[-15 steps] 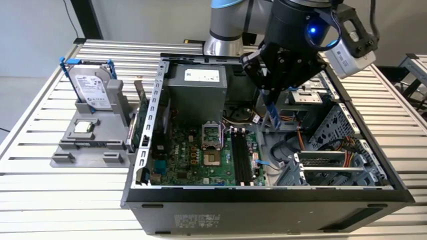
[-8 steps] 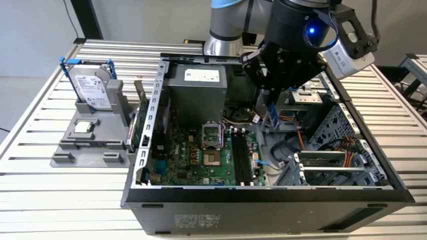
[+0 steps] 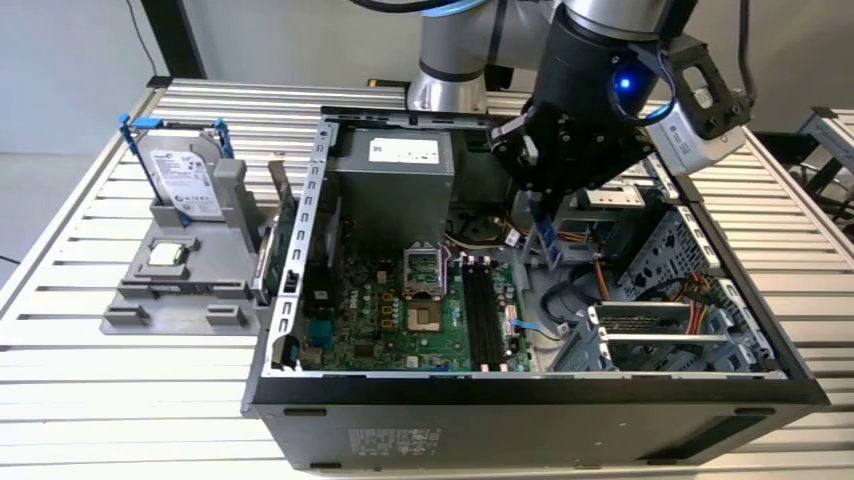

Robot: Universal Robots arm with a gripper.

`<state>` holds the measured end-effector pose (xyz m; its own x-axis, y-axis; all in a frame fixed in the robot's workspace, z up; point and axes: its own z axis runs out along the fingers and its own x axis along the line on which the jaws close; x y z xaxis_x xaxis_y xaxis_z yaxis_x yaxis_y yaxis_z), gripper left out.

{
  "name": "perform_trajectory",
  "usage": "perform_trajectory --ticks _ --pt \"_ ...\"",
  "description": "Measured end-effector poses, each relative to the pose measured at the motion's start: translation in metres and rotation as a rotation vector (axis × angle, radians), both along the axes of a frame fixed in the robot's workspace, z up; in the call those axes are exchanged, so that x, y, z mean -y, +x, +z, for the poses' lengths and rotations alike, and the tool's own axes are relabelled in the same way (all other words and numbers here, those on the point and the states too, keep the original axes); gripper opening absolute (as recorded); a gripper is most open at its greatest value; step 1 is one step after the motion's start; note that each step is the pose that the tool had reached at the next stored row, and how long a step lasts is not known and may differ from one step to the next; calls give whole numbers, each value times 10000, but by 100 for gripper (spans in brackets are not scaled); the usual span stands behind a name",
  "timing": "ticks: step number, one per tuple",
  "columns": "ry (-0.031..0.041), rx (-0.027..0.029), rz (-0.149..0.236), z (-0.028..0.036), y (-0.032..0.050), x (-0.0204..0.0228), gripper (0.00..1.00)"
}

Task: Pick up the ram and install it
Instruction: 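Insert the ram into the slot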

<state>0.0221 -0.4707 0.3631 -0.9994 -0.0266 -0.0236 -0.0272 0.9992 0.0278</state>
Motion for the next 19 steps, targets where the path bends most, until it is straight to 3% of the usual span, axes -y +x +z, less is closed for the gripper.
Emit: perform_trajectory --ticks 5,11,12,14,16,19 --pt "1 0 -17 -79 1 -2 0" --pt "0 0 -18 -80 1 -2 0" --pt "12 1 -19 -80 1 -1 0" --pt "111 -14 -17 -82 5 7 0" --pt "113 -64 -72 -104 6 6 0" --pt "114 -64 -317 -156 7 5 0"
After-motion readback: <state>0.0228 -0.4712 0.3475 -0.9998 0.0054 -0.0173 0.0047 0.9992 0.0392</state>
